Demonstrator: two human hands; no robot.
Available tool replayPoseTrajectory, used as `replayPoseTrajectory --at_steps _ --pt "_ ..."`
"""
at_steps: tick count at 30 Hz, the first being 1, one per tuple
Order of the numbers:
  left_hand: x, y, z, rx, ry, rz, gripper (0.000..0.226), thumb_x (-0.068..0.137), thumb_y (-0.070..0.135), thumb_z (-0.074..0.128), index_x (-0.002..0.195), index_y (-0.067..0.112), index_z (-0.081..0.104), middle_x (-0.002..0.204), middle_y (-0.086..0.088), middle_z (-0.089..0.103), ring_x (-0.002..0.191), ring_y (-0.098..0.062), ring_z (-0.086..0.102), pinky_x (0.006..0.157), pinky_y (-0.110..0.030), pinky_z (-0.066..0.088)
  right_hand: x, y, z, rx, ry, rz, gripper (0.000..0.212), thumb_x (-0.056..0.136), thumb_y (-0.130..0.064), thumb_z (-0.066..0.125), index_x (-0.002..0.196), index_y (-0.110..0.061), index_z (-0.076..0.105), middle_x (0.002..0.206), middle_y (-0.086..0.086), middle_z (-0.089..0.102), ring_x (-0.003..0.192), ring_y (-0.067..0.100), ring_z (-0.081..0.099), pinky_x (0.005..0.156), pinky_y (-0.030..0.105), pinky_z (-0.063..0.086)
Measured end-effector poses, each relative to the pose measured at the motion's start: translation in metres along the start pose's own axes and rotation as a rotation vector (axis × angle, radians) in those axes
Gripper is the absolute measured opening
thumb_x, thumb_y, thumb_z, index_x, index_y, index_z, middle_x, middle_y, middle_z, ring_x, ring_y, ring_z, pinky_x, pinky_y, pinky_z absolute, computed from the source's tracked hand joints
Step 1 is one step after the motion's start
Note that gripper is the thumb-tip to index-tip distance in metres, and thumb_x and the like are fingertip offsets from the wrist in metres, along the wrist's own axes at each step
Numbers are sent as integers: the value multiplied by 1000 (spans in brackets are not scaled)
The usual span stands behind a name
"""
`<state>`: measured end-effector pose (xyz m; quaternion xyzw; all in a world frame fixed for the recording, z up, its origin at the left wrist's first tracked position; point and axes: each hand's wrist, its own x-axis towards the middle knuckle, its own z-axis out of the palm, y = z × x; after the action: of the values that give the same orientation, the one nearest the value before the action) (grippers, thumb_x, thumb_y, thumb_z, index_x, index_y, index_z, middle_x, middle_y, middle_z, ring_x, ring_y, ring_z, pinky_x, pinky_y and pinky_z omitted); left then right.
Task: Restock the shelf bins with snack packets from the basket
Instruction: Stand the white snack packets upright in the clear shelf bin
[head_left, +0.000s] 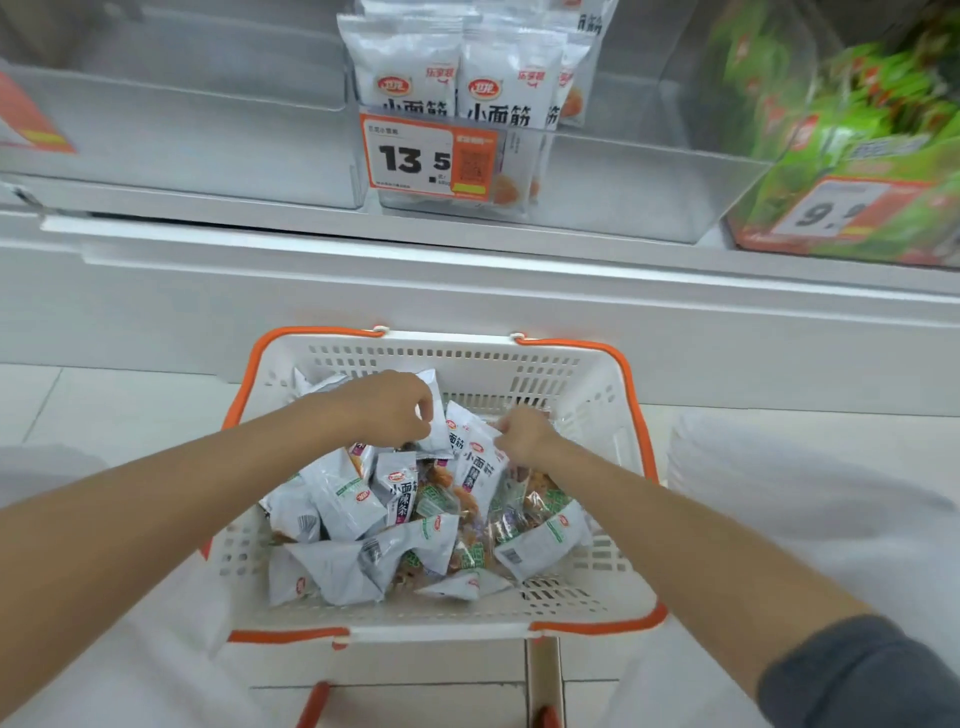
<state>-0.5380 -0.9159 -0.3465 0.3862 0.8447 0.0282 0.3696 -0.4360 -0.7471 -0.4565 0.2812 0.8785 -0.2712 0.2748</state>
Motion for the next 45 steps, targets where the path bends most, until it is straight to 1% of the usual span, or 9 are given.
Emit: replayPoseTrajectory --at_steps 7,10,14,17,25,35,38,41,45 --pt "-11 8 -19 -156 57 59 93 79 50 74 152 18 25 156 0 31 138 -20 38 110 -32 34 -87 -28 -113 380 157 -202 13 90 -4 60 85 7 65 76 9 58 66 19 52 62 31 42" --pt "-22 12 -28 -388 28 121 119 53 71 80 150 26 27 151 6 39 137 -17 40 113 -39 34 -109 -34 -140 538 172 -273 9 90 -5 61 87 -2 68 78 7 60 69 16 50 64 28 38" --pt "-27 19 -32 -758 -61 249 37 83 27 76 116 14 63 105 2 74 95 -17 72 81 -26 57 -121 -47 -157 614 187 -403 12 92 -19 64 83 -13 68 76 2 69 70 12 60 69 29 46" --pt "-32 28 -37 -733 -53 299 11 91 26 65 99 18 67 89 4 75 80 -8 72 67 -16 52 -124 -53 -158 500 312 -487 37 94 -39 60 68 -12 57 55 -9 53 51 6 47 53 23 37" --pt "-32 34 -42 -759 23 295 62 74 76 58 87 17 70 78 -12 52 72 -23 43 66 -37 33 -106 -53 -157 520 592 -443 57 96 -36 58 46 -19 38 35 -10 35 36 5 32 41 18 24" --pt "-29 43 -44 -811 145 313 27 92 31 60 68 19 59 41 12 48 38 -2 35 38 -15 26 -102 -48 -166 658 659 -397 58 95 -37 60 45 -12 44 35 -9 41 37 6 38 41 19 28" --pt "-30 37 -42 -796 144 302 22 95 27 58 73 21 61 46 15 57 41 1 44 42 -12 32 -107 -48 -168 665 585 -369 58 99 -40 52 51 -7 53 41 -8 50 39 4 42 45 17 32" --pt "-30 24 -41 -866 219 283 21 90 36 58 89 17 68 74 8 73 64 -5 63 59 -16 45 -118 -47 -166 771 273 -228 54 97 -55 44 94 -8 71 83 5 74 72 16 70 62 23 51" --pt "-32 27 -47 -891 283 302 17 97 29 51 96 21 66 74 15 72 68 5 66 63 -9 46 -122 -49 -142 786 -14 -311 24 94 -32 62 110 -16 70 105 1 74 95 16 70 80 24 57"
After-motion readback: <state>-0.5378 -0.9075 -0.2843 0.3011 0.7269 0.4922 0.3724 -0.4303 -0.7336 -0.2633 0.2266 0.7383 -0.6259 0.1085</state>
